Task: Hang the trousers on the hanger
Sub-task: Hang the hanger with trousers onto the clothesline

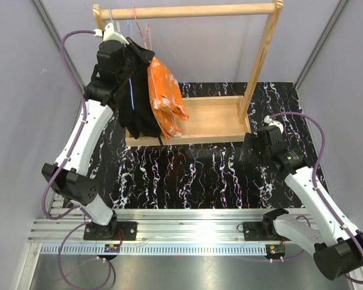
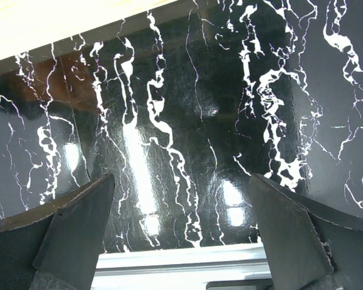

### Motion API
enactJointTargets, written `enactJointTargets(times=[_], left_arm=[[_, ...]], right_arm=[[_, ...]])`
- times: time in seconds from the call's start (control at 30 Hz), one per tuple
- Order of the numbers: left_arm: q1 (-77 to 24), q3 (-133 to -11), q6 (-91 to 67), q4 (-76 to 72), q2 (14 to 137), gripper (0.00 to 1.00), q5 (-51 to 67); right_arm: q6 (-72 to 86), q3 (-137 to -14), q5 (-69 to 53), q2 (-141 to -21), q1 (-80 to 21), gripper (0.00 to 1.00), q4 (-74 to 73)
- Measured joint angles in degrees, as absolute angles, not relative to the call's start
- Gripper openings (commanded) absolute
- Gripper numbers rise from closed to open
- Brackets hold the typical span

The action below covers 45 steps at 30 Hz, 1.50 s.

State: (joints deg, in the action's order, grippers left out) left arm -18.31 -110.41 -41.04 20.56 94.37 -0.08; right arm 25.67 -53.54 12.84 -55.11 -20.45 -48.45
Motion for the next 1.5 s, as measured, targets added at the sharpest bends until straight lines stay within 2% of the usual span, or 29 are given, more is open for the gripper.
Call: enactJointTargets(times=[0.13, 0.33, 0.37, 0.4, 0.43, 0.47, 0.5, 0.53, 0.83, 1.2, 1.5], left_arm=[[-17.65, -105.43, -41.54, 17.63, 91.15, 0.00, 0.16], [-17.08, -104.40, -41.65, 17.76, 90.04, 0.00, 0.75], [-17.08, -104.40, -41.63, 17.80, 90.04, 0.04, 0.86], [-17.08, -104.51, -41.58, 17.87, 90.04, 0.17, 0.91], [-17.08, -104.57, -41.39, 18.00, 90.04, 0.52, 0.91], [-17.06, -104.71, -40.82, 18.00, 90.04, 0.67, 0.89], [-17.02, -105.14, -40.49, 18.00, 90.04, 0.88, 0.89], [-17.02, -105.58, -40.27, 17.98, 90.02, 0.99, 0.82], [-16.97, -105.54, -35.29, 19.84, 84.38, 0.99, -0.01], [-17.19, -91.20, -23.53, 22.02, 66.76, 0.99, -0.10], [-17.23, -79.81, -17.17, 30.92, 59.07, 0.99, -2.33]], right_arm=[[25.67, -53.54, 12.73, -55.11, -20.45, 1.00, -48.27], [25.67, -53.54, 12.64, -55.11, -20.45, 1.00, -48.27], [25.67, -53.54, 12.62, -55.11, -20.45, 0.99, -48.27], [25.67, -53.54, 12.60, -55.11, -20.45, 1.00, -48.27], [25.67, -53.54, 12.56, -55.11, -20.45, 1.00, -48.27], [25.67, -53.54, 12.51, -55.11, -20.45, 1.00, -48.25], [25.67, -53.54, 12.49, -55.11, -20.45, 1.00, -48.27], [25.65, -53.54, 12.49, -55.11, -20.45, 1.00, -48.25], [25.28, -53.54, 12.49, -55.09, -20.45, 1.00, -48.16], [24.23, -53.54, 12.60, -54.92, -20.45, 1.00, -47.83], [24.10, -53.54, 12.97, -54.92, -20.45, 1.00, -47.83]])
